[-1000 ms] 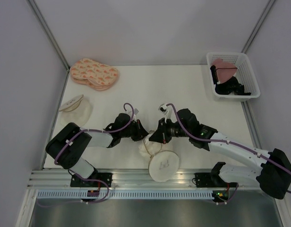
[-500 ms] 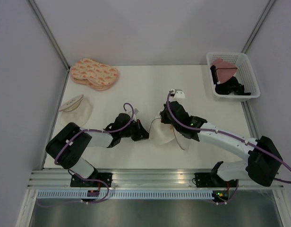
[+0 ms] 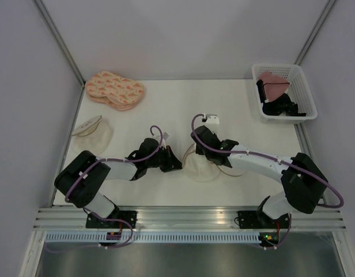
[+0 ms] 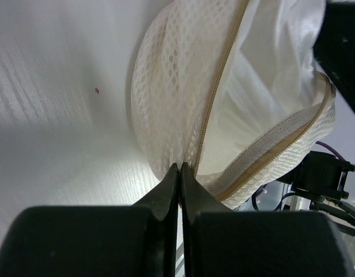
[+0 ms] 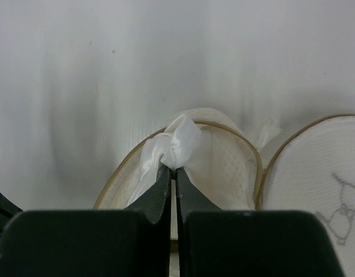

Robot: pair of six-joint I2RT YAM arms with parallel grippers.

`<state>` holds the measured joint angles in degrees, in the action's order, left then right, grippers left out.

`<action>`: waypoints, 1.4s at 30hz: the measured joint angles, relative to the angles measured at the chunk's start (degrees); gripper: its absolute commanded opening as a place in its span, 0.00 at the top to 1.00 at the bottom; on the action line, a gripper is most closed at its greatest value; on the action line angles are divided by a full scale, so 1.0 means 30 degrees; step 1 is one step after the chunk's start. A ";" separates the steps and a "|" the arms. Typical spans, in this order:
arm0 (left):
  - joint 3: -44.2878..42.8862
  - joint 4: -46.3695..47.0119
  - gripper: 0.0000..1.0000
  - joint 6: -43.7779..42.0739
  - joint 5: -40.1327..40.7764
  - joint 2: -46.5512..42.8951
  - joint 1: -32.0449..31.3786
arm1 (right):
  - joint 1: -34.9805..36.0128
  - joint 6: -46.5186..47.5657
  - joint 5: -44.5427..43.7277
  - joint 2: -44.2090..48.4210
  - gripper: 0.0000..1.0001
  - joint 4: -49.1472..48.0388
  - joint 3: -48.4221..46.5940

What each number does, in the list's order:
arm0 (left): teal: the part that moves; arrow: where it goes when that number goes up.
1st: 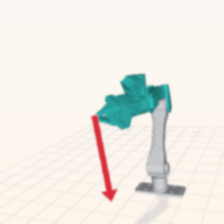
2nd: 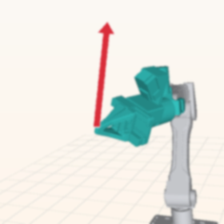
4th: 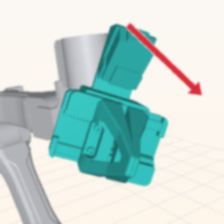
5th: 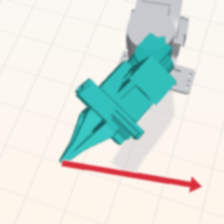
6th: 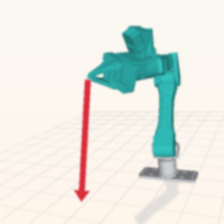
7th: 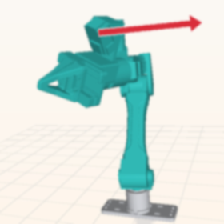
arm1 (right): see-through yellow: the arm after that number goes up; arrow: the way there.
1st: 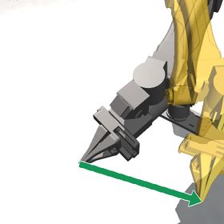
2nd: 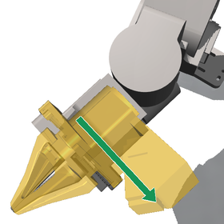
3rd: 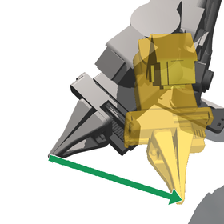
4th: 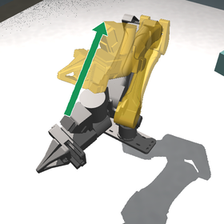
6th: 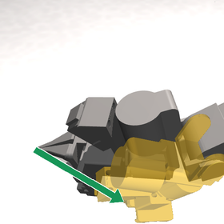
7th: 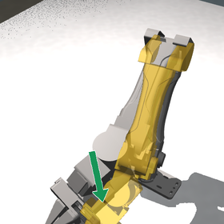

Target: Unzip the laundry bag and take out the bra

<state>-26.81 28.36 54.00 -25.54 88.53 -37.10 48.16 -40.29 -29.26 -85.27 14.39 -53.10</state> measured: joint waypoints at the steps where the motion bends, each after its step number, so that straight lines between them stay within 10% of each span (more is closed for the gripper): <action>1: 0.0000 0.0000 0.98 0.0000 0.0000 -0.0007 0.0000 | 0.0000 0.0066 0.0335 -0.0211 1.00 -0.0051 0.0000; 19: 0.0000 0.0029 0.98 0.0000 0.0022 -0.0321 0.0000 | -0.1260 0.1421 0.5843 0.1122 1.00 -0.4532 -0.2616; 35: -0.0007 0.0153 0.98 0.0000 0.0146 -0.0080 0.0000 | -0.7606 -0.4058 2.0706 0.2929 1.00 -0.4845 -0.5056; 42: -0.0007 0.0131 0.98 0.0000 0.0138 0.0058 0.0000 | -0.8196 -0.3585 2.2374 0.3905 1.00 -0.4583 -0.4881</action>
<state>-26.83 28.75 54.00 -25.12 88.71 -37.10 23.57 -51.05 37.87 -73.56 0.64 -67.75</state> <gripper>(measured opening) 0.025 0.010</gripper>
